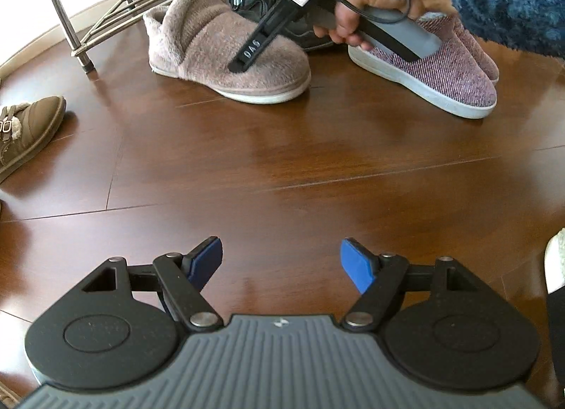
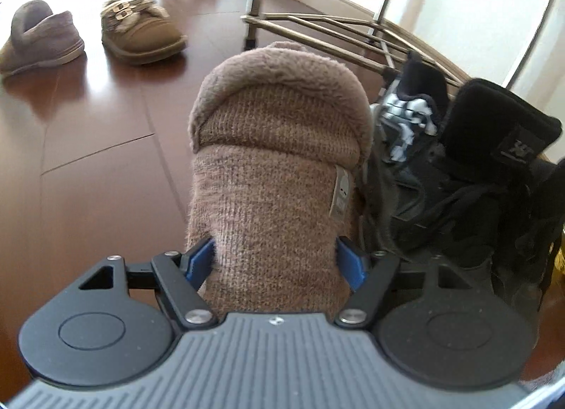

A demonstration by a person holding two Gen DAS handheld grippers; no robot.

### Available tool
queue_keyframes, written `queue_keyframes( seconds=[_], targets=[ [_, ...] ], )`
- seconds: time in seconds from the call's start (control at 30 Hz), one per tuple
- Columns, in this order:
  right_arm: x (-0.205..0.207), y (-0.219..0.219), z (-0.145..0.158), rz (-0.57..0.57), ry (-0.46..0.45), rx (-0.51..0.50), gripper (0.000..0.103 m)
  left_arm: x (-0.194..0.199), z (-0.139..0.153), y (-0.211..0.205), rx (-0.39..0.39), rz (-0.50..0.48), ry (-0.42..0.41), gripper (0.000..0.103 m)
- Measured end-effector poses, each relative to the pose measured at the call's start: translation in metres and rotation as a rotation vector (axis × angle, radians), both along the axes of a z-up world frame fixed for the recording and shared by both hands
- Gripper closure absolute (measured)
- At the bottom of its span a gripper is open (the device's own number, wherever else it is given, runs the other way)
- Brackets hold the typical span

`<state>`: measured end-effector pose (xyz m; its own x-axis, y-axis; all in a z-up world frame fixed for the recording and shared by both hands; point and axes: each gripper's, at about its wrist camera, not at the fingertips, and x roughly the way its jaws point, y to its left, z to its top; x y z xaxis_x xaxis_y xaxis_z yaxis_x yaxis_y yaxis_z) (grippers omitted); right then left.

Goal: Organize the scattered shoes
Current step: 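Lower the brown slipper beside the rack and open the right tool, then move the left tool to the second brown fuzzy slipper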

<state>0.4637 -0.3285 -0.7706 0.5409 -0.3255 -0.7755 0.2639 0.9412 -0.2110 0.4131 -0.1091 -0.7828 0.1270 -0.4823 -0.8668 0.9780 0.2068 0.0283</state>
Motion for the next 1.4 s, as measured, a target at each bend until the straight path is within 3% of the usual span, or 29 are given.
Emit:
queue_keyframes(
  seconds=[0.33, 0.6, 0.7, 0.77, 0.83, 0.9, 0.97, 1.07, 1.2, 1.4],
  targets=[
    [0.014, -0.008, -0.003, -0.053, -0.031, -0.010, 0.033, -0.009, 0.008, 0.011, 0.001, 0.009, -0.019, 0.028],
    [0.001, 0.006, 0.012, -0.083, -0.055, -0.057, 0.016, -0.008, 0.017, 0.036, -0.027, 0.076, -0.028, 0.028],
    [-0.025, 0.022, 0.022, -0.124, -0.123, -0.025, 0.012, -0.004, 0.018, 0.051, -0.025, 0.124, -0.010, 0.028],
    [-0.037, 0.031, 0.018, -0.175, -0.106, -0.004, 0.019, -0.001, 0.019, 0.067, -0.018, 0.169, -0.002, 0.028],
    [-0.052, 0.044, 0.028, -0.182, -0.163, 0.021, 0.020, 0.002, 0.021, 0.082, -0.015, 0.209, 0.003, 0.028],
    [-0.064, 0.061, 0.039, -0.175, -0.223, 0.083, 0.018, 0.004, 0.025, 0.109, -0.016, 0.280, 0.009, 0.028],
    [-0.068, 0.081, 0.041, -0.165, -0.222, 0.158, 0.016, 0.008, 0.028, 0.128, -0.016, 0.334, 0.012, 0.028],
    [-0.061, 0.115, 0.033, -0.087, -0.136, 0.257, 0.016, 0.018, 0.039, 0.172, -0.029, 0.468, 0.013, 0.028],
    [-0.044, 0.167, 0.031, 0.058, -0.075, 0.288, 0.019, 0.028, 0.057, 0.222, -0.052, 0.611, -0.006, 0.028],
    [0.015, 0.236, 0.050, 0.294, -0.031, 0.269, 0.021, 0.048, 0.073, 0.265, -0.090, 0.712, -0.042, 0.028]
  ],
)
